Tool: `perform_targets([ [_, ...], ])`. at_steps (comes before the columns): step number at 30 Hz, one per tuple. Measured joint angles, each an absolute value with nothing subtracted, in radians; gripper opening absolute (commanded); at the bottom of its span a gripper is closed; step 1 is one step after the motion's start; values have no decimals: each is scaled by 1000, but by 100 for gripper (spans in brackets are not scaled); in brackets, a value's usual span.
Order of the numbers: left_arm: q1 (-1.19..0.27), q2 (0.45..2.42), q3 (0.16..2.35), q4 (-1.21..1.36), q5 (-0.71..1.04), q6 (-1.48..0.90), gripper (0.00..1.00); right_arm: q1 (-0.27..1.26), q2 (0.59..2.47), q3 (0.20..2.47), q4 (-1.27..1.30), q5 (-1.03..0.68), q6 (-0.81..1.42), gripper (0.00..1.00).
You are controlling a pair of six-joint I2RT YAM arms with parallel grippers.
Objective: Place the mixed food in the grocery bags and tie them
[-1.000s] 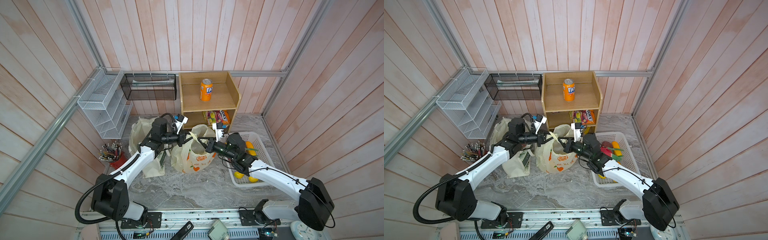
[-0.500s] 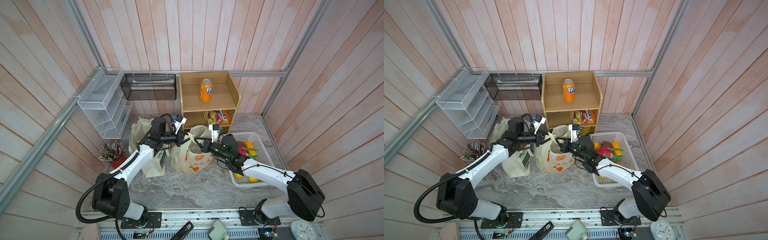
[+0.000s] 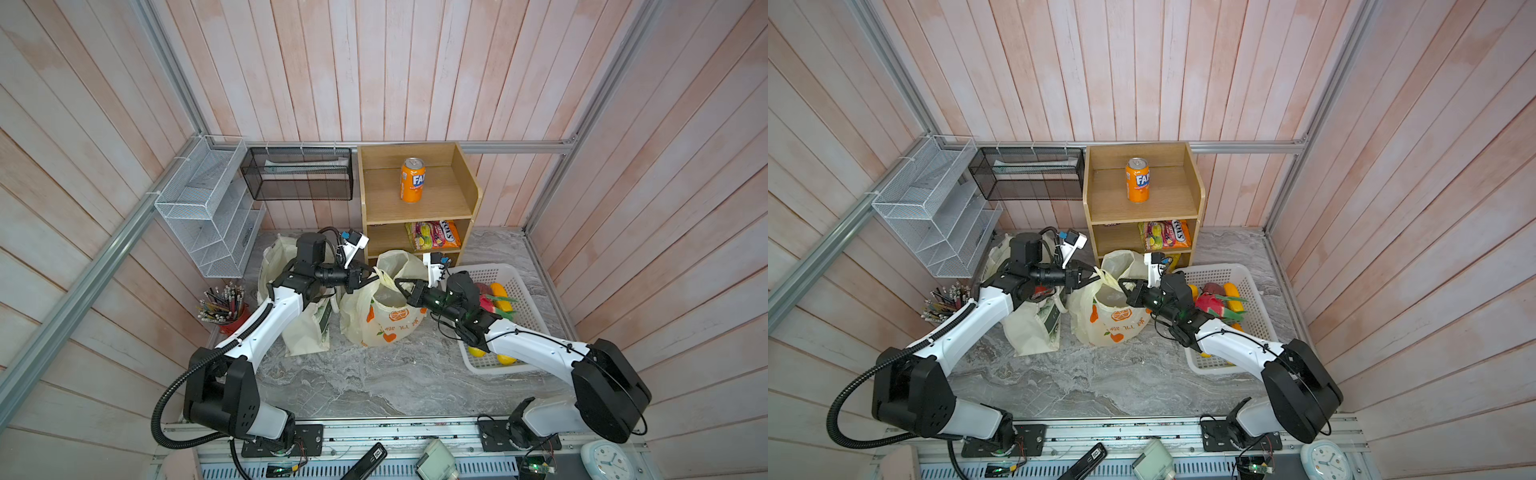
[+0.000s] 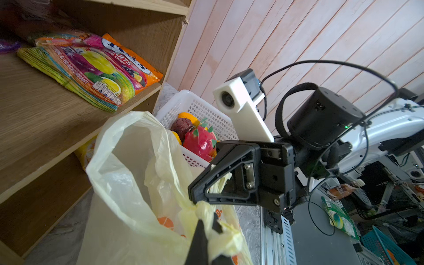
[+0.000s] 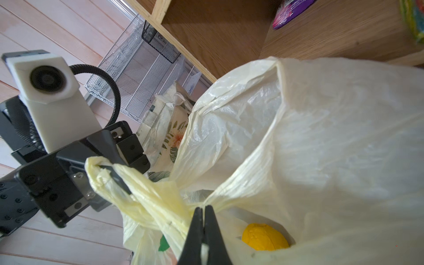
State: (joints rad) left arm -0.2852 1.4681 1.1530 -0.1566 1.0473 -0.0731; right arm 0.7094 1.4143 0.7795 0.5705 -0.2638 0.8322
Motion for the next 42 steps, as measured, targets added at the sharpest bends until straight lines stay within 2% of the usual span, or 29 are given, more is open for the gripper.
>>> perform_targets([
  [18,-289,1468,1143,-70,1040,-154,0,813,1393,789,585,-215,820,0],
  [24,-290,1468,1149,-167,1004,-91,24,817,1469,794,616,-210,823,0],
  [31,-290,1468,1172,-286,933,-2,44,822,1474,794,613,-210,823,0],
  [42,-290,1468,1249,-435,796,68,52,822,1477,794,614,-210,823,0],
])
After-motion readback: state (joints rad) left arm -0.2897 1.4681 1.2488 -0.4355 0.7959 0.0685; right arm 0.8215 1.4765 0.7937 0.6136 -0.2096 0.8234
